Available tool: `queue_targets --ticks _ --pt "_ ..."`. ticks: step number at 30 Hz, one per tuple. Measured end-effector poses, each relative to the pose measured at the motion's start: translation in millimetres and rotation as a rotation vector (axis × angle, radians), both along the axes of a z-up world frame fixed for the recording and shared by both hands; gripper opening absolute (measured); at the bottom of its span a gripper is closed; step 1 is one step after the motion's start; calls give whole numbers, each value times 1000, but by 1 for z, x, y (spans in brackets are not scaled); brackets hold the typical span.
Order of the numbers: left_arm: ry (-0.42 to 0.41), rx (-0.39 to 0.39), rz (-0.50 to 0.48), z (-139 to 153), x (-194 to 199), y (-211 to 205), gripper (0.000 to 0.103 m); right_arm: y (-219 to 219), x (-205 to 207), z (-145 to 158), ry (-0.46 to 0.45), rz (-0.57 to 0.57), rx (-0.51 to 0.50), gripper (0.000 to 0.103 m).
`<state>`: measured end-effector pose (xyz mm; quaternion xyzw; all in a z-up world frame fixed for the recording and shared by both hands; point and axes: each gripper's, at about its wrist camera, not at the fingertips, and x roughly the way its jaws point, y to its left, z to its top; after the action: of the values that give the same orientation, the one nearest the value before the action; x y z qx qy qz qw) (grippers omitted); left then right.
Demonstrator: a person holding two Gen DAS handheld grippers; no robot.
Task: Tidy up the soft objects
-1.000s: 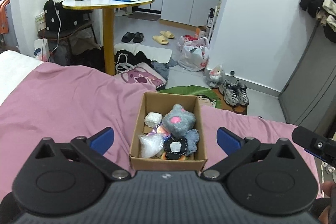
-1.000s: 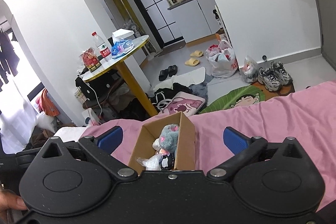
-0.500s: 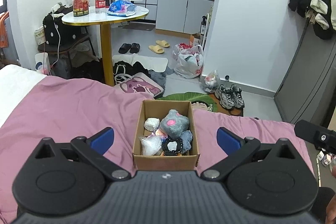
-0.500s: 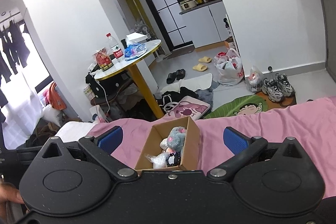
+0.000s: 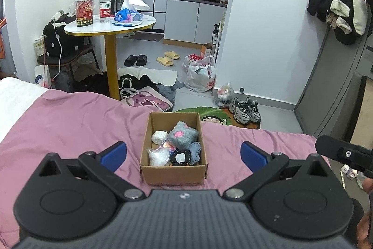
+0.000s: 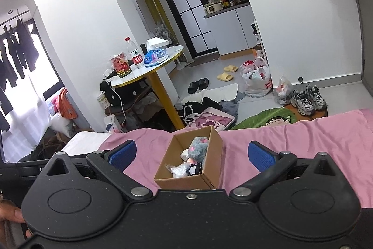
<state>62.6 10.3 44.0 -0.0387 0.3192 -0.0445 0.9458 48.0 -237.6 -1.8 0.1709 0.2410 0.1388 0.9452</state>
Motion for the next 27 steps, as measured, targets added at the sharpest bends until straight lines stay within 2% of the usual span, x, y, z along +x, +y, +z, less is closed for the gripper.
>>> queue_targets --ticks 14,27 --pt "-6 6 -8 -6 -20 0 103 1 -22 -7 13 18 -39 103" --pt "2 15 1 -13 -25 1 103 5 -26 -12 18 26 -73 103"
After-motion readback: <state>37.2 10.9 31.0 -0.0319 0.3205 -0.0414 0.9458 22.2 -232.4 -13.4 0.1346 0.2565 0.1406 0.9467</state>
